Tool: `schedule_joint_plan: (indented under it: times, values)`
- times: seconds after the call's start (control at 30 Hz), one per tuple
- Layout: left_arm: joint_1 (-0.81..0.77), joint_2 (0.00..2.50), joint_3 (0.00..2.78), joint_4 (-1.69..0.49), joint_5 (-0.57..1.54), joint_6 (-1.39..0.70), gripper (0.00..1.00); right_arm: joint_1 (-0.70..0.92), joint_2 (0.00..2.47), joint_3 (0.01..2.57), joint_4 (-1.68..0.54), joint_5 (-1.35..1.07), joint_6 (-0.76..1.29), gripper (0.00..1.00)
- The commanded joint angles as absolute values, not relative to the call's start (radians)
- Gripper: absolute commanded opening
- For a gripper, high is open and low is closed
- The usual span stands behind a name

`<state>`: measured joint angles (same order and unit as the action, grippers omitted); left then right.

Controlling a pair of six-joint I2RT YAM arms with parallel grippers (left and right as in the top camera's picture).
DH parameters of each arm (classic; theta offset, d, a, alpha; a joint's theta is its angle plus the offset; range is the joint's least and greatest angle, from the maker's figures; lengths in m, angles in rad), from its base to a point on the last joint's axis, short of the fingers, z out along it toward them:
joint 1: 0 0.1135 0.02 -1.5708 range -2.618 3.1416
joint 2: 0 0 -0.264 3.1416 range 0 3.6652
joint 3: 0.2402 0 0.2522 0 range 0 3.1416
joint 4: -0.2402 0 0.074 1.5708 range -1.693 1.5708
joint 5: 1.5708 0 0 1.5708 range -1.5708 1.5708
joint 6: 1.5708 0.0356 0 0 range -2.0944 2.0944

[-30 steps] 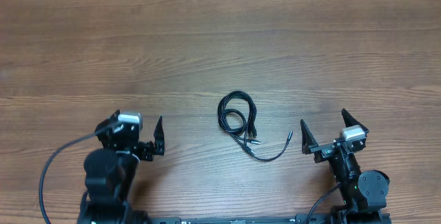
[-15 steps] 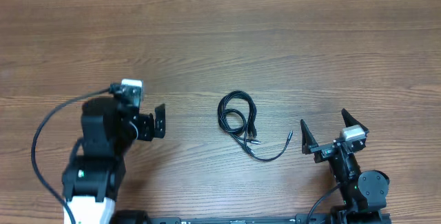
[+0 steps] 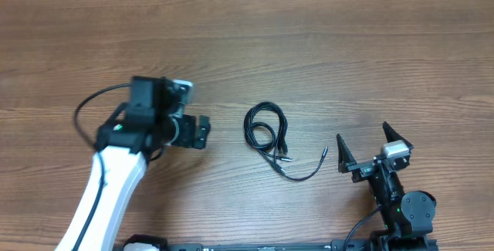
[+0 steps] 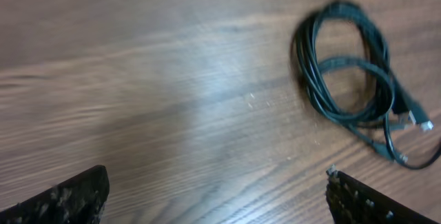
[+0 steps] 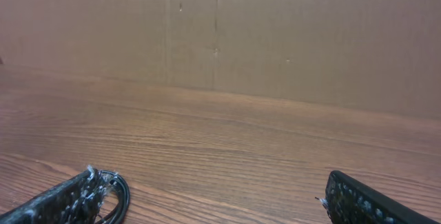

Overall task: Untangle cables
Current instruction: 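Move the left gripper forward over the coiled black cable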

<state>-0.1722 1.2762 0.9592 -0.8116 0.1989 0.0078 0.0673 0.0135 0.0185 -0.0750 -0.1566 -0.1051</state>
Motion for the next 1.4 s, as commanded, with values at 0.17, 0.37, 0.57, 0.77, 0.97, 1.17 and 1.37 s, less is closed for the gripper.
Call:
schedule_joint_plan:
  times: [0.17,0.37,0.57,0.77,0.97,1.17,1.37]
  values:
    - [-0.332,1.464,0.985,-0.731,0.204,-0.027,1.0,0.074,0.003,0.008,-0.07,-0.15,-0.106,1.0]
    - [-0.348,1.505,0.985,-0.651,0.256,-0.038,1.0,0.074,0.003,0.008,-0.07,-0.15,-0.106,1.0]
    - [-0.363,1.511,0.99,-0.617,0.316,-0.041,1.0,0.074,0.003,0.008,-0.07,-0.15,-0.106,1.0]
    - [-0.445,1.535,1.027,-0.623,0.255,-0.145,1.0,0.074,0.003,0.008,-0.07,-0.15,-0.106,1.0]
    - [-0.495,1.559,1.036,-0.599,0.096,-0.293,0.98,0.074,0.003,0.008,-0.07,-0.15,-0.106,1.0]
    - [-0.504,1.642,1.036,-0.521,0.158,-0.371,0.91,0.074,0.003,0.008,-0.07,-0.15,-0.106,1.0]
    - [-0.531,1.748,1.036,-0.465,0.18,-0.373,0.84,0.074,0.003,0.008,-0.07,-0.15,-0.106,1.0]
